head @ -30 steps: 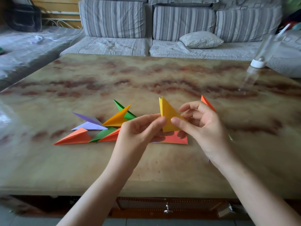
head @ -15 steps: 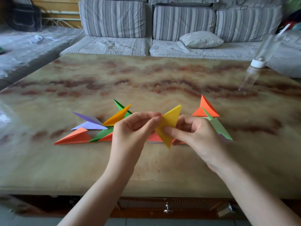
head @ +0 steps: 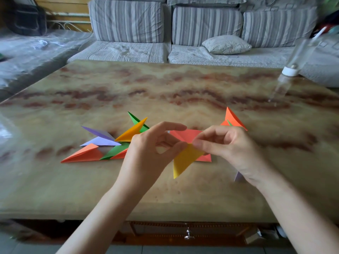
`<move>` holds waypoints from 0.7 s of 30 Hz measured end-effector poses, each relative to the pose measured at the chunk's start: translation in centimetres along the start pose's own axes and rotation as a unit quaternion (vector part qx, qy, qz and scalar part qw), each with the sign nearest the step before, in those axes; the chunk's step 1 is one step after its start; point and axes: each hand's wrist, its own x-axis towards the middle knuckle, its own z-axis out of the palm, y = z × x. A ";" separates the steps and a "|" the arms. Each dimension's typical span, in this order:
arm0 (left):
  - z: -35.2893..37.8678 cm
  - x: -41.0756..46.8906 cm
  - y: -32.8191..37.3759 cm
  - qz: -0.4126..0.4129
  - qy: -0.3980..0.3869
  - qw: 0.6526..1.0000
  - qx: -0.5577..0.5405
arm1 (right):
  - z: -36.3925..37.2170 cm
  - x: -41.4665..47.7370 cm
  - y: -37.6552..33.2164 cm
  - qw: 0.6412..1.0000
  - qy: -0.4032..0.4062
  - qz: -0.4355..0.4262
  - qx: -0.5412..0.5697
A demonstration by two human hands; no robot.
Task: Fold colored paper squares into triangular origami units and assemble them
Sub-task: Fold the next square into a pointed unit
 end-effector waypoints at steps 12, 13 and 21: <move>0.9 0.0 -0.2 -0.065 0.038 0.990 -0.121 | 0.8 -0.1 0.5 0.993 0.042 -0.071 -0.088; 1.2 0.0 -0.1 -0.089 0.040 0.984 -0.146 | 0.9 -0.1 0.6 0.992 0.049 -0.078 -0.088; 1.4 0.0 -1.1 -0.078 0.051 0.989 -0.110 | 1.2 0.0 0.9 0.993 0.038 -0.079 -0.076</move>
